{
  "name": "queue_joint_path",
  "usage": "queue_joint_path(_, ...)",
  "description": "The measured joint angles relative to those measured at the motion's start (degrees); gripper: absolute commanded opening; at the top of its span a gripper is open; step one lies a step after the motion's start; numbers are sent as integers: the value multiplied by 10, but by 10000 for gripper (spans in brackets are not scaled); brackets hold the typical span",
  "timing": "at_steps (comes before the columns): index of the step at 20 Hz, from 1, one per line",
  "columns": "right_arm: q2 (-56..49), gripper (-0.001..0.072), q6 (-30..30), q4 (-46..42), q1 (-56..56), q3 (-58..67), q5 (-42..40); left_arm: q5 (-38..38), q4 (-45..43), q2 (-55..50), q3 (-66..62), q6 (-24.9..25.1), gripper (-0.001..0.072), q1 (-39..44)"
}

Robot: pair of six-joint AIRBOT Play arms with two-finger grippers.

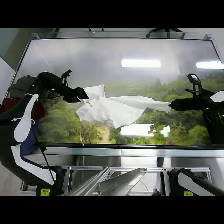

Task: Fold the shirts.

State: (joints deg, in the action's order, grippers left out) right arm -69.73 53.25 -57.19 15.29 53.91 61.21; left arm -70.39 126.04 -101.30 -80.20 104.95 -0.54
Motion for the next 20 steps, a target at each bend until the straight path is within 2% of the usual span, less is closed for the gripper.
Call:
queue_joint_path(6,0,19,-24,-8,68,0,-3,75,33,-42,-1,-9,705,16)
queue_joint_path(14,-19,19,-63,58,83,0,-8,145,106,-51,0,5,704,77)
queue_joint_path(15,-21,19,-65,65,81,0,-9,158,108,-52,0,5,665,86)
queue_joint_path(18,-24,19,-69,76,74,0,-8,196,108,-55,1,5,74,112)
queue_joint_path(19,-24,19,-69,78,72,0,-9,208,110,-55,0,5,15,119)
queue_joint_path(20,-25,19,-69,82,70,0,-7,216,111,-54,0,7,14,123)
